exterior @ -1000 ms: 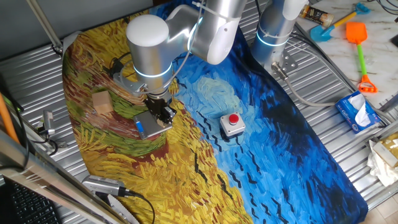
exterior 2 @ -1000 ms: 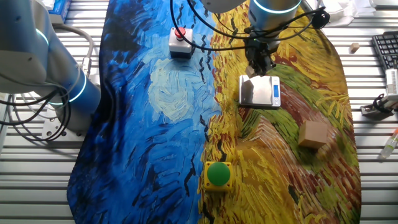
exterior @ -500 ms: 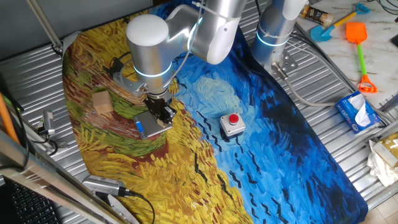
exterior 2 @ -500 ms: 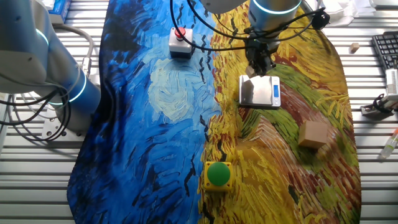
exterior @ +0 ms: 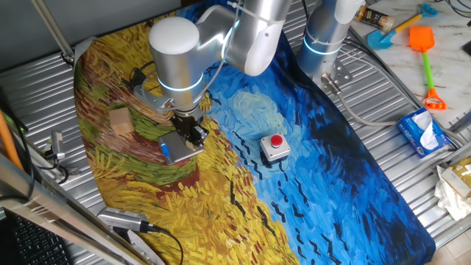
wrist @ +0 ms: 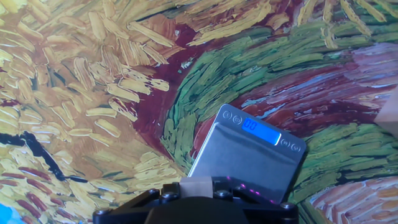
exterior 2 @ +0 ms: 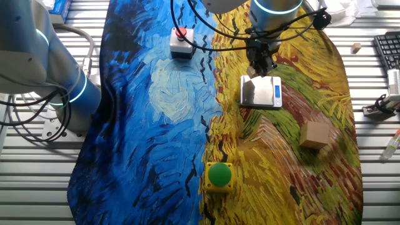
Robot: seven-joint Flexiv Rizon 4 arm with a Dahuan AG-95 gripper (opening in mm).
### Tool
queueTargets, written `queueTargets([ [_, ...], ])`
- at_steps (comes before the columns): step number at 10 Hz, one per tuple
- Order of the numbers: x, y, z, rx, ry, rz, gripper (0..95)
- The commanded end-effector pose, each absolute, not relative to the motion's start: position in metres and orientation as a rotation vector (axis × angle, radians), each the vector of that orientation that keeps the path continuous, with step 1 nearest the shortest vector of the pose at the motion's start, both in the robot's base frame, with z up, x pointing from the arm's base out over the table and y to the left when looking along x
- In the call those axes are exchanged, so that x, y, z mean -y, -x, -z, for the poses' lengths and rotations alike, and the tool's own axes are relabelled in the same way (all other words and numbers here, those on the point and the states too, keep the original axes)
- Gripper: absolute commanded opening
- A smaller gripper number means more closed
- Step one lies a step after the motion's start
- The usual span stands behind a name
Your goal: Place the block on the scale
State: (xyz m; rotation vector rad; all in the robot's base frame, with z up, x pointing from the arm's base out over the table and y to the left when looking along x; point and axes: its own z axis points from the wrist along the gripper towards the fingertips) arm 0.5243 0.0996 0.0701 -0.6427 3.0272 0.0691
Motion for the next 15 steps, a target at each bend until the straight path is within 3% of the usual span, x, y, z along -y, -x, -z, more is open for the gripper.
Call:
queueTargets([
  [1, -0.0995, -0.5241, -0.0702, -3.032, 0.639, -0.077, 0.0],
  [15, -0.0995, -0.5241, -0.0702, -3.056, 0.634, -0.077, 0.0],
])
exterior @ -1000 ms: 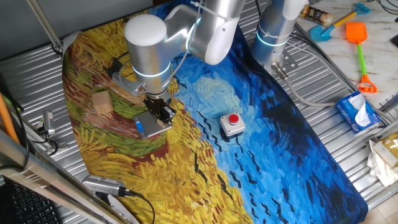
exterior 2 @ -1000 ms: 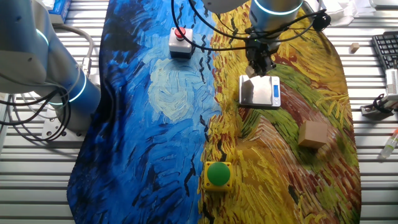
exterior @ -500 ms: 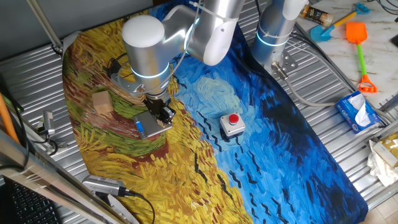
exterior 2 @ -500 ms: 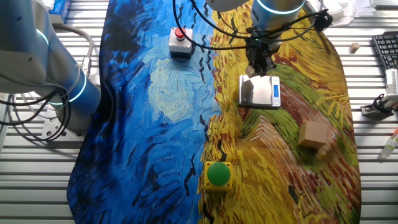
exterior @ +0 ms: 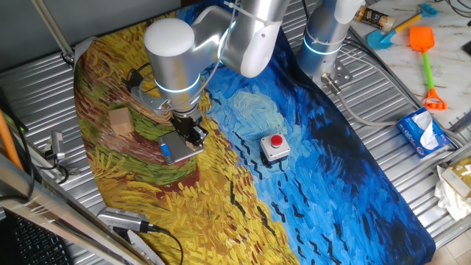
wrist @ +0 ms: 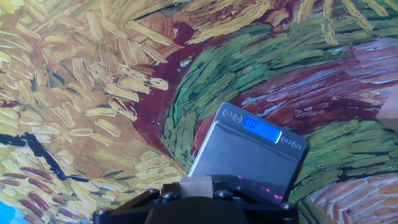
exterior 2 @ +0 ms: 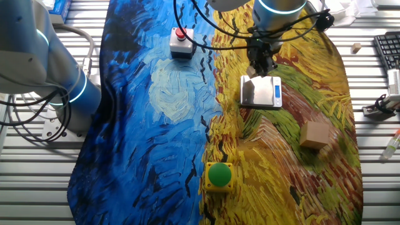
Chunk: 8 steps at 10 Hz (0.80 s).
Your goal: Place the block on the scale
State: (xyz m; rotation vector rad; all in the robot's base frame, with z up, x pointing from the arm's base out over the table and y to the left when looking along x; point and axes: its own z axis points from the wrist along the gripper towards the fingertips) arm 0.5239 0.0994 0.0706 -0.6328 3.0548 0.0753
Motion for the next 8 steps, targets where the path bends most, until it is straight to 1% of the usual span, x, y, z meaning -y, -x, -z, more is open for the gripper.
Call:
queueTargets([
  [1, -0.0995, -0.5241, -0.0702, -3.055, 0.636, -0.079, 0.0],
  [8, -0.0995, -0.5241, -0.0702, -3.08, 0.531, -0.047, 0.0],
])
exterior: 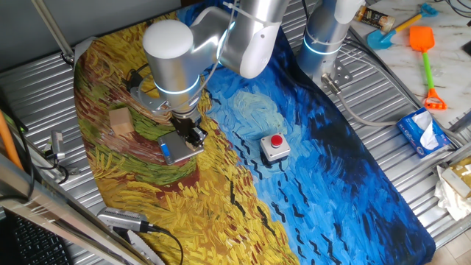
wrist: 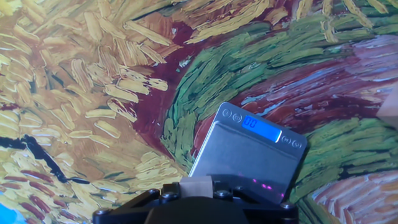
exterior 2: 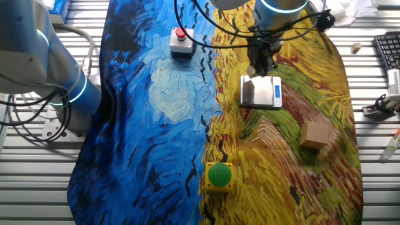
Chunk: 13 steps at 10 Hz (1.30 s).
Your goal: Place the block on the scale
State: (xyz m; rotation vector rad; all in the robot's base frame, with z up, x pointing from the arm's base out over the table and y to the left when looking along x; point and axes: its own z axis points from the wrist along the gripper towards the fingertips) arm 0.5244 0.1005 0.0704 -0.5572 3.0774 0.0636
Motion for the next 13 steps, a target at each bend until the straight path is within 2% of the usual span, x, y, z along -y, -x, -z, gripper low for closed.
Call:
queueTargets([
  [1, -0.0995, -0.5241, -0.0702, -3.09, 0.504, -0.03, 0.0],
  [13, -0.0995, -0.5241, -0.0702, -3.139, 0.287, -0.02, 0.0],
])
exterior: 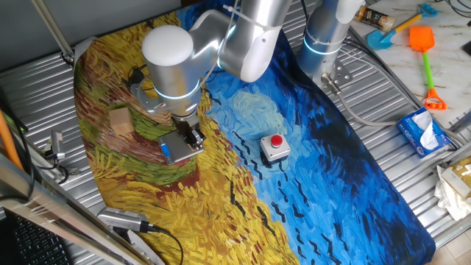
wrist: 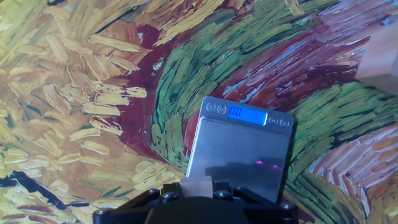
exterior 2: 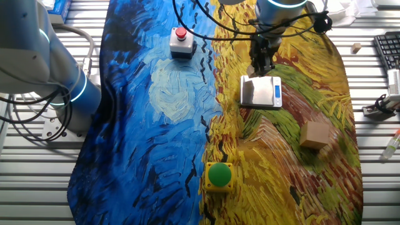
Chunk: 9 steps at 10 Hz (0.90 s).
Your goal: Place the block on the scale
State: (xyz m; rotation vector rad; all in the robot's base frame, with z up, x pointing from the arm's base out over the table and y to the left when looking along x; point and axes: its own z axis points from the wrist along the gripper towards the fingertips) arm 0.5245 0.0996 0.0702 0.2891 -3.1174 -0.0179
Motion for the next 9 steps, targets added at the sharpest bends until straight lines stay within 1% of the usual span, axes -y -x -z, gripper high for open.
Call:
queueTargets([
  [1, -0.099, -0.524, -0.07, 3.119, -0.291, 0.022, 0.0],
  [5, -0.078, -0.526, -0.061, 3.122, -0.336, 0.044, 0.0],
  [9, -0.073, -0.534, -0.052, 3.123, -0.341, 0.046, 0.0],
])
